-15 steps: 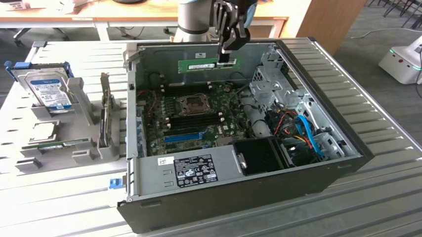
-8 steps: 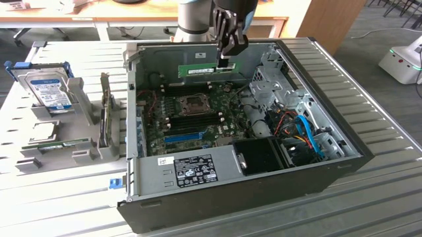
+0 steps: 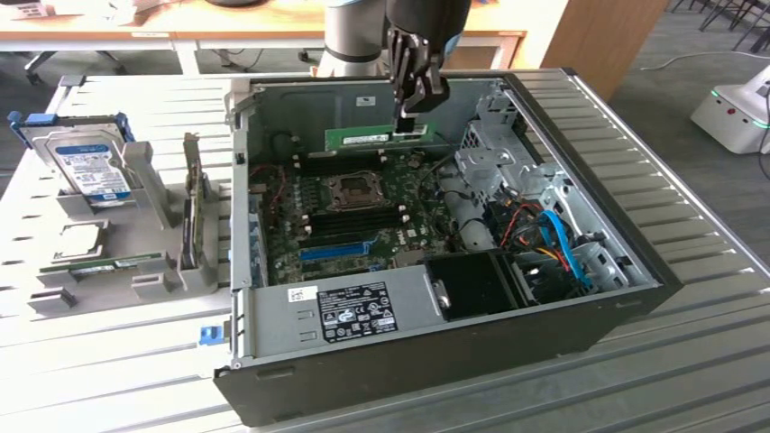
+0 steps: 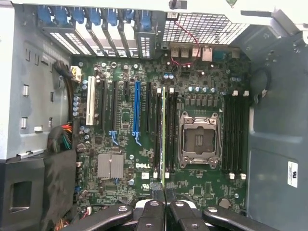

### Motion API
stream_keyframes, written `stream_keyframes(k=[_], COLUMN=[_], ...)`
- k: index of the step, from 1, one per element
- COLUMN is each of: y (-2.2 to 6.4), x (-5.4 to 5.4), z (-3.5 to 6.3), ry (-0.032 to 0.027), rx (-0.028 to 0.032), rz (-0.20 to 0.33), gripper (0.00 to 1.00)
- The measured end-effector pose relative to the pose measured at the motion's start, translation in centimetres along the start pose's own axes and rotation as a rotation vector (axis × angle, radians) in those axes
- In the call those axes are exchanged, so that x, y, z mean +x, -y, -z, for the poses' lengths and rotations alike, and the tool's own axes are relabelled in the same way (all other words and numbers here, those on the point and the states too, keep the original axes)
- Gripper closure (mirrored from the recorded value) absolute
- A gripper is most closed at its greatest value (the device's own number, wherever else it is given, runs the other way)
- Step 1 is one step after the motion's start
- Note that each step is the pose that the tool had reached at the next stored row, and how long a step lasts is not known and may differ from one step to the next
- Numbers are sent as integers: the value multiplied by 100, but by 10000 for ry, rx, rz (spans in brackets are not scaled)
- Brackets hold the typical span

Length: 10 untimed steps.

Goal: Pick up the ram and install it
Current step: 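Pick up the ram and move it above insertion slot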

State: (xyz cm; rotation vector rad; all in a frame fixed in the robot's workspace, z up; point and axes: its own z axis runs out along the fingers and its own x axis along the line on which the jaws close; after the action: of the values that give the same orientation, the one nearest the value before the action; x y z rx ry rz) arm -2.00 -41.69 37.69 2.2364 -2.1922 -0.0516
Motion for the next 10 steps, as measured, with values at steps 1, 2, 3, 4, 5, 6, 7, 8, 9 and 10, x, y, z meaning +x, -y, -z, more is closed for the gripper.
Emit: stream_keyframes(k=[1, 2, 3, 4, 5, 6, 7, 8, 9, 10], y=[0, 0, 0, 0, 0, 0, -3, -10, -22, -34], x=[0, 0, 0, 0, 0, 0, 0, 0, 0, -1], z=[-3, -2, -2, -3, -3, -3, -3, -4, -5, -7], ry=[-1, -2, -2, -2, -1, 0, 0, 0, 0, 0], rx=[-1, -1, -2, -1, -1, -1, -1, -1, -1, -1], rz=[0, 0, 0, 0, 0, 0, 0, 1, 1, 1], gripper=[88, 88, 88, 88, 88, 88, 88, 88, 88, 88])
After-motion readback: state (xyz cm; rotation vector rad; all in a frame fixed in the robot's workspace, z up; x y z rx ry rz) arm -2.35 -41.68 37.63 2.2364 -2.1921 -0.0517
